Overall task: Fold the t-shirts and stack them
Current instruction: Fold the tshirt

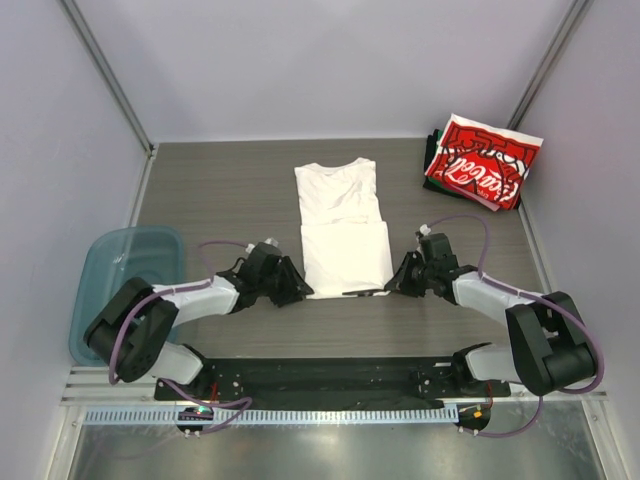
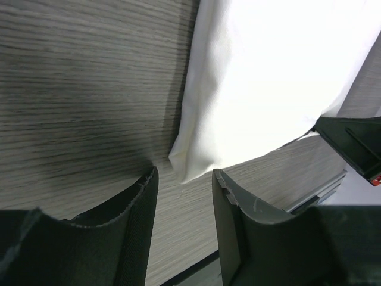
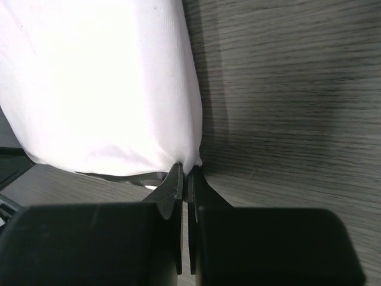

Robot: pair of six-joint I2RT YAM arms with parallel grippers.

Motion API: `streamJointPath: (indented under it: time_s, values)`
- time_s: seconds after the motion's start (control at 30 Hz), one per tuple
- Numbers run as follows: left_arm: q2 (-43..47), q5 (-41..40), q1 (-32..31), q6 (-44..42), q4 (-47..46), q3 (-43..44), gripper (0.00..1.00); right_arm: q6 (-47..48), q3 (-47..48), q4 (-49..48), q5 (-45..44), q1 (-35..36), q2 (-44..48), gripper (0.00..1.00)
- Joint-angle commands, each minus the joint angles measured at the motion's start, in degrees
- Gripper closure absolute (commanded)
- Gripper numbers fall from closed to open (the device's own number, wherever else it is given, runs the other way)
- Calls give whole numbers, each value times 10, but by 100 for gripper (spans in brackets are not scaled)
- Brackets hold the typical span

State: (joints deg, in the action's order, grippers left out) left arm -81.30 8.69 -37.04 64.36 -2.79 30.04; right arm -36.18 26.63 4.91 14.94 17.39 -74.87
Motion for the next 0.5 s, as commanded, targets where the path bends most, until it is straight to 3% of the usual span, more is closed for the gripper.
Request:
streamJointPath:
  time_s: [0.0,0.2,0.23,0.33,0.47]
  values:
    - [-30,-26,-6,6,-14,-21,57,7,-20,16,-4,-2,-4,99]
    - [-55,-29,-10,14,-35,-23,71,6,-30,10,4,-2,-6,99]
    - [-61,-30,-10,15,-38,-23,82,5,-33,7,5,-1,-8,99]
    - [-59,-34,-10,17,-39,-25,100,-4,-36,5,18,-1,-6,99]
    - [-10,-36,-17,19,-1,-20,100,-30,-41,25,39,-1,30,99]
